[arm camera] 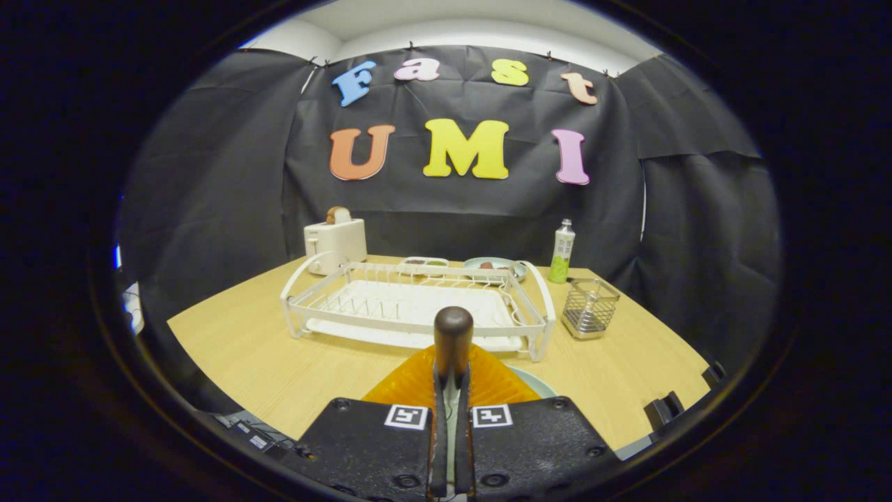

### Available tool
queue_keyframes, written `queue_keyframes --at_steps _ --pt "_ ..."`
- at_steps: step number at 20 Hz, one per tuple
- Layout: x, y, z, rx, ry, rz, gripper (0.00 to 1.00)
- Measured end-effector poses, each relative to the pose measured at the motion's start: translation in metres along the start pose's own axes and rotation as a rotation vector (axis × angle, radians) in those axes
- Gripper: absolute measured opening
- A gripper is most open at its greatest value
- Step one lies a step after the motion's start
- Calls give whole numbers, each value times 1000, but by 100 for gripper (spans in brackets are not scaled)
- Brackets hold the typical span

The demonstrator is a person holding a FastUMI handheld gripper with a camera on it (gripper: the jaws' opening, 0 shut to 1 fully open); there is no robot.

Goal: Take the plate from the dish rack, then take the spoon from the basket and place it into the plate.

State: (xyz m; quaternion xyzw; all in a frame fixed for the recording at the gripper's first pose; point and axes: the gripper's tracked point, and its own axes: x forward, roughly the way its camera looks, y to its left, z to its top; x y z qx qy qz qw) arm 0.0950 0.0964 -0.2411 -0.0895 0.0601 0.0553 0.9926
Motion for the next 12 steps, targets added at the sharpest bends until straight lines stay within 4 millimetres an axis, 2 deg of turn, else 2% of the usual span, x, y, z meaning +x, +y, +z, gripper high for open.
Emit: queue_keyframes --at_steps 3,7,8,9,12 --pt "2 -3 0 31 -1 21 10" --pt "-1 -23 1 10 25 -14 16" --pt "-6 -27 4 3 22 -19 22" --pt "-3 -32 6 -1 17 -25 25" --pt "-14 -52 13 36 0 -22 55"
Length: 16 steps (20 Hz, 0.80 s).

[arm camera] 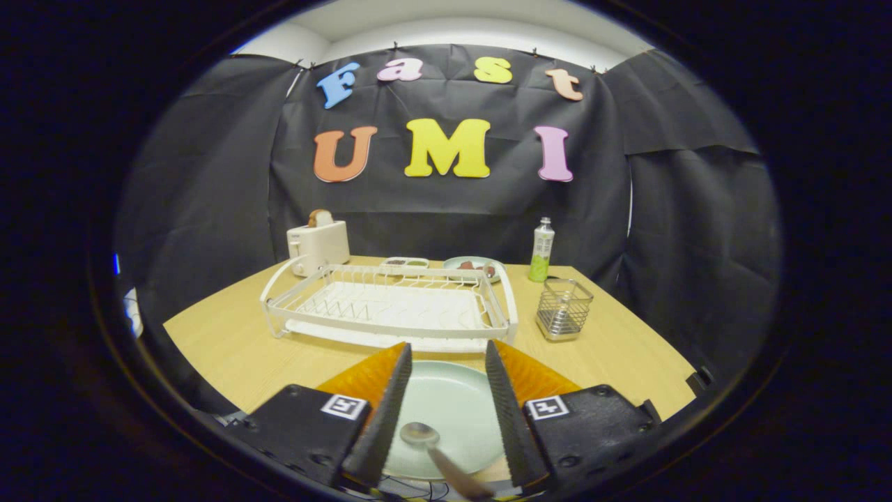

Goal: Take the plate from the dish rack, then take the spoon from the basket and place it into the plate.

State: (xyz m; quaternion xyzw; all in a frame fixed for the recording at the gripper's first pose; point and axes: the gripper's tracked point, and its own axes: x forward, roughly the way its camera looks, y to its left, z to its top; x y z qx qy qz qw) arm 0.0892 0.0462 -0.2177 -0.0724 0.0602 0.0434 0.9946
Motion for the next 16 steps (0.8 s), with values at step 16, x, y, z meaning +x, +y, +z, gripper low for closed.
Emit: queue_keyframes --at_steps 16 --pt "-91 -53 14 30 -47 -54 100"
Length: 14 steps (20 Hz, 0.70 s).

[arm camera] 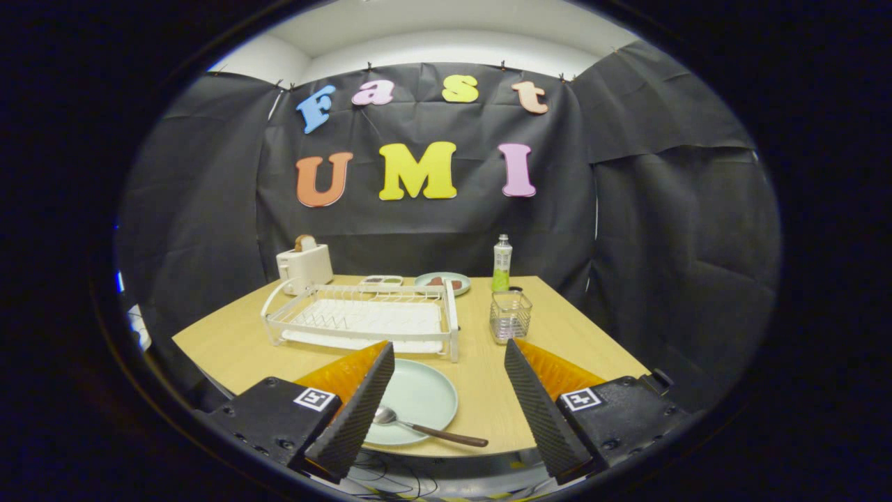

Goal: Take the plate from the dish rack, then take the spoon from the basket and place it into the plate.

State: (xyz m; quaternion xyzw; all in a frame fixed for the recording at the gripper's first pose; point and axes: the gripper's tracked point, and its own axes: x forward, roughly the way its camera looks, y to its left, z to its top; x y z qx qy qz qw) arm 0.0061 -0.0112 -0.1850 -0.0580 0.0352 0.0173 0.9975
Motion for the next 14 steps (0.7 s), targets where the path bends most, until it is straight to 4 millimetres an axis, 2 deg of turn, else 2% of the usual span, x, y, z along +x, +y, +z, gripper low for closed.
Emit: queue_keyframes --at_steps 2,8,14 --pt "-11 9 4 -1 1 23 100" --pt "-36 20 17 -20 -14 24 100" --pt "-39 23 14 -8 -10 38 100"
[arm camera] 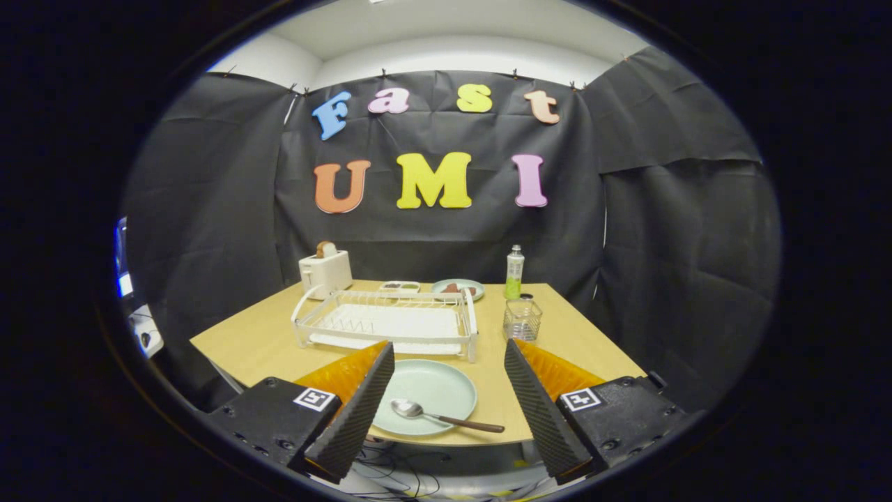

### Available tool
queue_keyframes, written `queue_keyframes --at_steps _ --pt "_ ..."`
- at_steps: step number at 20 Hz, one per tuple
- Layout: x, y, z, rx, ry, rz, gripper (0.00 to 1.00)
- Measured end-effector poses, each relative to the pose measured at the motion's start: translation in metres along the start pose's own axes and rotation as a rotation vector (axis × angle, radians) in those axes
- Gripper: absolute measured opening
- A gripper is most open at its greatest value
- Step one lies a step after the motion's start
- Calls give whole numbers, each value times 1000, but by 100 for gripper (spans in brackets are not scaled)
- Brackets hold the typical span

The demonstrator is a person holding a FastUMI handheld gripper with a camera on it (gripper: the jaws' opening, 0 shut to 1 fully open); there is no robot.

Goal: Take the plate from the dish rack, then take the spoon from the basket and place it into the plate.

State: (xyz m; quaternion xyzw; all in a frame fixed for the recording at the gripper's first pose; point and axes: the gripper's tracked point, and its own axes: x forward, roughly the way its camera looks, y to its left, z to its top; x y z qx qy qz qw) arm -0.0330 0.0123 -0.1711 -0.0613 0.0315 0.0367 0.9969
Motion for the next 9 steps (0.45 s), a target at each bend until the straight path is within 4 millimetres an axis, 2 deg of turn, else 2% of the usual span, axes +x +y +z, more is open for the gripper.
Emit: queue_keyframes --at_steps 9 --pt "6 -9 1 38 -13 -4 100"
